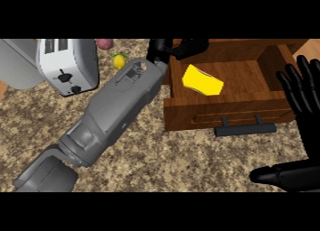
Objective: Pick up the cup, place it into the drawer and close the drawer
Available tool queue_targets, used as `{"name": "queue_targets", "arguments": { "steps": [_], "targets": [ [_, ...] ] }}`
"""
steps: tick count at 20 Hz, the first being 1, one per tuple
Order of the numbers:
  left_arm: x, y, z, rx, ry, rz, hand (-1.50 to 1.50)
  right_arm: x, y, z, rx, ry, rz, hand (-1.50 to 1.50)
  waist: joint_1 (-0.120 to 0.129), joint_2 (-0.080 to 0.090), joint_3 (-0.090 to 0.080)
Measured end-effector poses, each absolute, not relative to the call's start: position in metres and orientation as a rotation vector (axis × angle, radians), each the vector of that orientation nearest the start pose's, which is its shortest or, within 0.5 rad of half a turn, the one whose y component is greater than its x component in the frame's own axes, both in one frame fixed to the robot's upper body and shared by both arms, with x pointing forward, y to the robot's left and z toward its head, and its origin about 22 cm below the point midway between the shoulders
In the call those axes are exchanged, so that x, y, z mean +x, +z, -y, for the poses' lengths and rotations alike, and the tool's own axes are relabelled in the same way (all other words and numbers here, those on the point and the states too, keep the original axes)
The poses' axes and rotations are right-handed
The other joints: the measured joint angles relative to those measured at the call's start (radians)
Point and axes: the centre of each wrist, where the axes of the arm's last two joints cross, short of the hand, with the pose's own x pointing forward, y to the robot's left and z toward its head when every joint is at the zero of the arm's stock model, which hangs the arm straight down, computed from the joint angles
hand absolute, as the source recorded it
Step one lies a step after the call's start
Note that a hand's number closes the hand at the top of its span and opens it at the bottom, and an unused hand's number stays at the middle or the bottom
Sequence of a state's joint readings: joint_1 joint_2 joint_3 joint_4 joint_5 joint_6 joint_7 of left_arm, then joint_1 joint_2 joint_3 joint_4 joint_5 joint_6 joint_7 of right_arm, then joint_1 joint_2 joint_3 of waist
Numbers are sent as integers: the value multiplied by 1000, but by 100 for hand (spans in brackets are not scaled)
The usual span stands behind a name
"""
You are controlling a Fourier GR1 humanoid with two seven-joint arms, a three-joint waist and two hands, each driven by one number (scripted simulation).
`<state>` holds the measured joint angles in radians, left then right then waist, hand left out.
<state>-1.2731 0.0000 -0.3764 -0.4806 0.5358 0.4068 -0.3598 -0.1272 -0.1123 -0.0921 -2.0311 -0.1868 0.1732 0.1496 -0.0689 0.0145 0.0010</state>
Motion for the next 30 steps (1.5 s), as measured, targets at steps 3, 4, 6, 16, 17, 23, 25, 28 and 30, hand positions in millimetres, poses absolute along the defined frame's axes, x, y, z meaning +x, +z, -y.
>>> {"name": "queue_targets", "arguments": {
  "steps": [3,4,6,16,17,23,25,28,30],
  "targets": [
    [430,142,-16,-104,-243,1915,150,235,140,248,179,177,2004,-150,-8,3,0],
    [429,141,-15,-95,-255,1908,150,236,140,248,186,182,2004,-150,-12,3,0],
    [429,137,-14,-62,-284,1901,150,237,138,244,198,188,2002,-150,-22,5,1],
    [427,131,-10,25,-340,1889,-150,239,138,243,248,184,2023,-150,-44,12,1],
    [426,132,-9,8,-329,1890,-150,241,138,242,255,180,2025,-150,-43,12,1],
    [422,137,-5,-133,-249,1936,-150,237,139,242,302,164,2014,-150,-24,6,0],
    [421,144,-2,-188,-213,1954,-150,237,138,248,317,156,2006,-150,-11,2,0],
    [421,151,-1,-252,-168,1970,-150,234,140,253,321,151,2003,150,12,-3,0],
    [421,150,-5,-282,-140,1963,-150,229,141,261,318,167,2003,150,29,-8,0]
  ]
}}
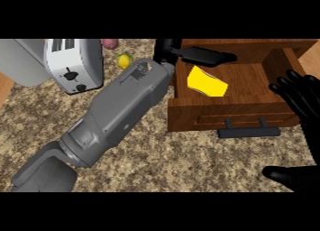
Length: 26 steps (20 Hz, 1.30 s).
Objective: Pick up the cup, place it into the drawer and close the drawer
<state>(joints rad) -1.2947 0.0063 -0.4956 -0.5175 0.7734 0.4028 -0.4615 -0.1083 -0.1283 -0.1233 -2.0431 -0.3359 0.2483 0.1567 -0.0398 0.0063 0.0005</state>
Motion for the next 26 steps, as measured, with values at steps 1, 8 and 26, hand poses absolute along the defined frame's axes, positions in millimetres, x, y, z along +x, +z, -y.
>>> {"name": "queue_targets", "arguments": {
  "steps": [1,8,26],
  "targets": [
    [422,152,-8,-290,-125,1960,-150,228,142,260,316,183,1999,150,8,-2,0],
    [424,154,-46,-314,6,1954,-150,215,150,274,221,405,1979,150,46,-13,-1],
    [348,106,-210,-267,164,1888,-150,227,122,254,-92,746,1817,150,70,-12,-1]
  ]
}}
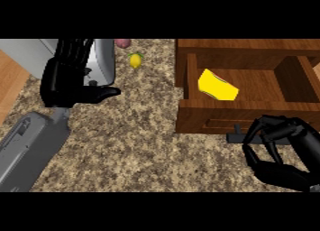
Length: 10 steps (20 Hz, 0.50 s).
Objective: Pick up the cup, place it into the drawer and close the drawer
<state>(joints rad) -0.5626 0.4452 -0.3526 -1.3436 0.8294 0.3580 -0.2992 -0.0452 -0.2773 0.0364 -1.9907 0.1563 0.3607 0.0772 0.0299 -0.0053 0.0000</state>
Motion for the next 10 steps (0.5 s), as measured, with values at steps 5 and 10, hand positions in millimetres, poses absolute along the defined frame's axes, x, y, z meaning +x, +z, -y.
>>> {"name": "queue_targets", "arguments": {
  "steps": [5,10],
  "targets": [
    [327,87,-243,-269,171,1881,-150,238,109,247,-253,989,1778,150,4,4,0],
    [302,75,-272,-263,177,1882,-150,253,77,231,-354,1119,1726,150,-4,5,0]
  ]
}}
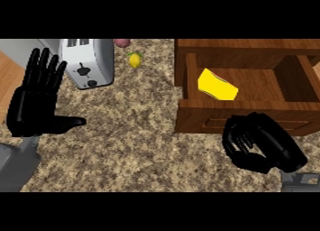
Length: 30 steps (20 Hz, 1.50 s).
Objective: Pick up the cup, place it into the drawer and close the drawer
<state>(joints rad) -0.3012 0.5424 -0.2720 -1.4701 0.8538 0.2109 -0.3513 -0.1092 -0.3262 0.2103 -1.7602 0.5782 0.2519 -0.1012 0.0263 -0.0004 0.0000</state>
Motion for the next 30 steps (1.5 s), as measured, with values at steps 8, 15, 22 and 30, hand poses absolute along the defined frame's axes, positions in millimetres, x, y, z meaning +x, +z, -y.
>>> {"name": "queue_targets", "arguments": {
  "steps": [8,15,22,30],
  "targets": [
    [280,60,-314,-254,181,1883,-150,296,26,218,-435,1213,1632,-150,-8,2,0],
    [271,57,-327,-254,197,1880,-150,330,-7,219,-446,1262,1560,-150,-12,3,0],
    [266,52,-340,-267,195,1873,-150,375,-12,224,-425,1238,1553,-150,-6,0,-3],
    [269,47,-338,-305,186,1880,-150,411,9,249,-338,1230,1565,-150,17,2,-4]
  ]
}}
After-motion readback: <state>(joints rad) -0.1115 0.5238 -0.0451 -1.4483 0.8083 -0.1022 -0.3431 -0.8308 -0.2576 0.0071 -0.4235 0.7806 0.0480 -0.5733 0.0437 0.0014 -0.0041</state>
